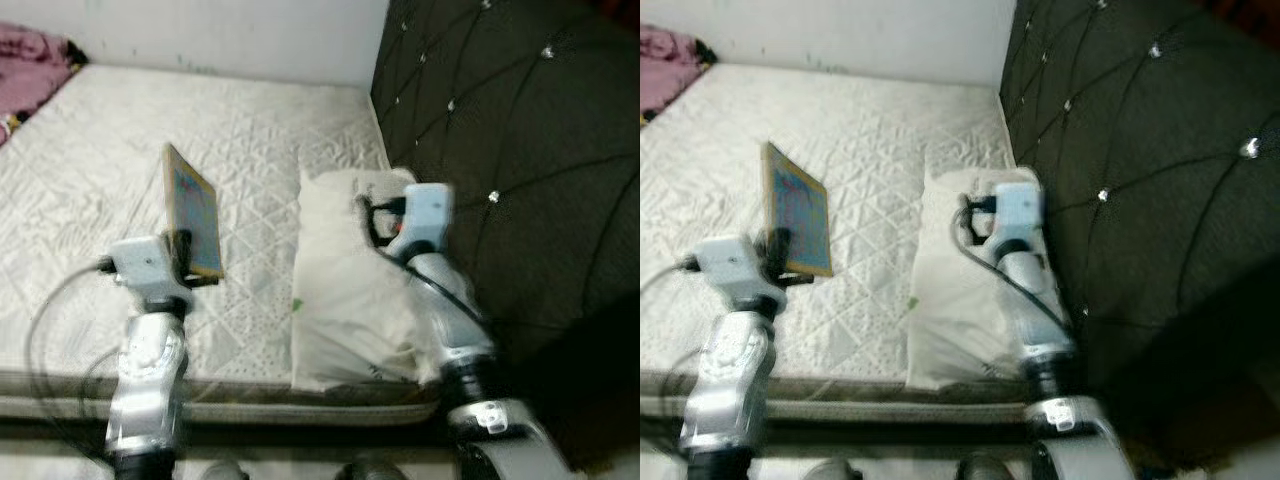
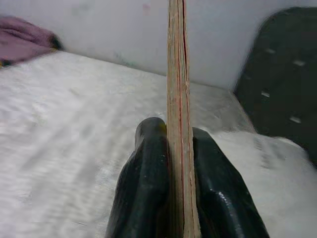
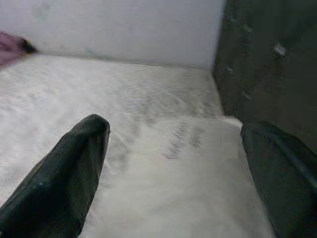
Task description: Clean up the room
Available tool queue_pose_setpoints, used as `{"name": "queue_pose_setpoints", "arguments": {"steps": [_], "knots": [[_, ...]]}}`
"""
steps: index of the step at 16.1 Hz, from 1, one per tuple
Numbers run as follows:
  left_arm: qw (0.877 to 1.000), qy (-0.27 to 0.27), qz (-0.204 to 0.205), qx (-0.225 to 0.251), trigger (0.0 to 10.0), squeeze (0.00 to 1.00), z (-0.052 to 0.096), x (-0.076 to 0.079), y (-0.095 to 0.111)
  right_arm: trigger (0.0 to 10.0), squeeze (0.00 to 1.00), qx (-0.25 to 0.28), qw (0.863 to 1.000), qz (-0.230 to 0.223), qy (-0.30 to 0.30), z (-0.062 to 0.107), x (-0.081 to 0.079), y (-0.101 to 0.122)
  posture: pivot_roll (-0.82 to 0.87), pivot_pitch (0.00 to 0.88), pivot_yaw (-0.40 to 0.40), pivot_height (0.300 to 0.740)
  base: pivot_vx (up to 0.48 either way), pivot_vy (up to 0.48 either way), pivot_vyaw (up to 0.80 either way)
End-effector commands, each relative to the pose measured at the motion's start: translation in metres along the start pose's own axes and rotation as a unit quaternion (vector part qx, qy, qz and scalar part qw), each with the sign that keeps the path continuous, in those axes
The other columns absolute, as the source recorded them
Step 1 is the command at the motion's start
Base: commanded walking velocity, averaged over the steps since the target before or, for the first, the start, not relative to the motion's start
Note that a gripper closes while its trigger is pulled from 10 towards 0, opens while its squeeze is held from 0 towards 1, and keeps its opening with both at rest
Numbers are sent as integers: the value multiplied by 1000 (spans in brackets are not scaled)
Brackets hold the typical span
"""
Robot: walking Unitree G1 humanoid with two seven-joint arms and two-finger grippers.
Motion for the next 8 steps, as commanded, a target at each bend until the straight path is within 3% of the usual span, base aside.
{"name": "queue_pose_setpoints", "arguments": {"steps": [1,8], "knots": [[1000,-10,-8,16,10000,0,-3,4,9,10000,0,12,1000,-2,3,-2,-3,8,-69,0,-61,740,0,0,0],[1000,-10,-8,16,10000,0,-3,4,9,10000,0,12,1000,-2,3,-2,-3,8,-69,0,-61,740,0,0,0]]}}
Point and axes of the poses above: a point about 5 cm out from each wrist's last joint towards the gripper, its own z axis pointing back from the gripper into the wrist, its own y axis along the axis of the wrist's last joint, x = y × z, the point moved 3 cm from there along -z, pointing out of the wrist towards the gripper, and after that the axes turned 11 degrees about z, right-handed, at the moved point
